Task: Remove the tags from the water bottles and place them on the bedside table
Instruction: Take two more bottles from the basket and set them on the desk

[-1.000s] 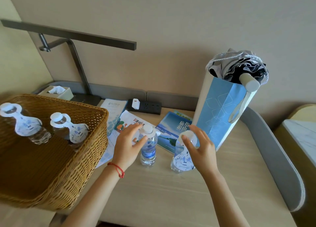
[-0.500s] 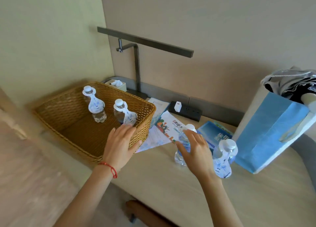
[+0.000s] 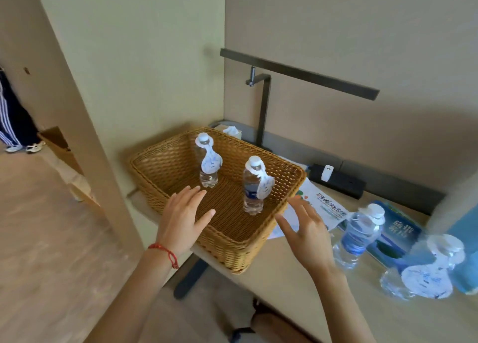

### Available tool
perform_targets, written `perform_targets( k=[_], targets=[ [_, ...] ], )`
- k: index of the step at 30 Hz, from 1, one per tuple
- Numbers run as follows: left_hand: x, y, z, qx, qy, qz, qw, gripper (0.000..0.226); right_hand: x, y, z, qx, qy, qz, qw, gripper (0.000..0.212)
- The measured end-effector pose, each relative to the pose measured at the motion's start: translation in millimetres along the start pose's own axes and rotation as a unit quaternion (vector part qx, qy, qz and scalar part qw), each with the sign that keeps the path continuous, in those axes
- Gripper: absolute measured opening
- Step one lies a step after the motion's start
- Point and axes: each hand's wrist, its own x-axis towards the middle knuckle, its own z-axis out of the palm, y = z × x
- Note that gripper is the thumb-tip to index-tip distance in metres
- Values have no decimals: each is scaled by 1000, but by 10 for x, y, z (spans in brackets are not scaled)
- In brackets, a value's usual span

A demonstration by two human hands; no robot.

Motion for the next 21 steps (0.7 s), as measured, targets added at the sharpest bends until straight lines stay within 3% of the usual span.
perform_targets(
  k=[10, 21],
  targets=[
    [312, -1114, -383, -16, -39, 75, 996, 50, 133, -895, 706, 15, 92, 72, 993, 45],
    [952, -1395, -309, -115, -40, 102, 987, 50, 526, -966, 874, -21, 104, 132, 986, 49]
  ],
)
